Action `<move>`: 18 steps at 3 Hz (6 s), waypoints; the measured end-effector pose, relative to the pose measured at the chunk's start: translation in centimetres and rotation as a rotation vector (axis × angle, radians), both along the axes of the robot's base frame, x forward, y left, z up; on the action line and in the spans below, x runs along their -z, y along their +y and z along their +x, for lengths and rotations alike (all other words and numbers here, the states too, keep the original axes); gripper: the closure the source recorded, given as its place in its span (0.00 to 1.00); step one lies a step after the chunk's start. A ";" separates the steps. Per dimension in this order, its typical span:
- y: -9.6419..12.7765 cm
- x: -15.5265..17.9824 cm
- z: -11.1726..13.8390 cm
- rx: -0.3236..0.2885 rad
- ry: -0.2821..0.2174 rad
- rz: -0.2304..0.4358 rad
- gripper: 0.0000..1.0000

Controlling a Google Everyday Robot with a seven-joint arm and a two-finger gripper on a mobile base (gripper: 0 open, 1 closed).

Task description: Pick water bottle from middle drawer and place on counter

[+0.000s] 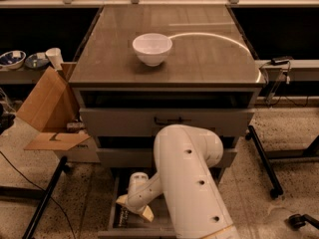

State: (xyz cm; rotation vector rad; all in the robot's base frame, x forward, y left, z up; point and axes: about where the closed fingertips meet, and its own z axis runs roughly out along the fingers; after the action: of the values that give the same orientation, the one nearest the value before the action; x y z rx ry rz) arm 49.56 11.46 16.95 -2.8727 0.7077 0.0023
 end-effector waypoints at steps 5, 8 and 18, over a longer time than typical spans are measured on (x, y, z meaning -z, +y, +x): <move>0.5 2.6 4.3 -0.071 -0.002 -0.007 0.00; 0.0 1.8 2.0 -0.098 -0.013 -0.013 0.00; -3.2 -5.8 0.3 -0.053 -0.023 0.036 1.00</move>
Offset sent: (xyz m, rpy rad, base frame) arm 0.0712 0.0183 -0.0449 -0.0243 0.0349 0.1031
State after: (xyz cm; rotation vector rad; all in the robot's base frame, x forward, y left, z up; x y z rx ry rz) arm 49.88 8.26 22.70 -2.8512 0.6204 -0.0111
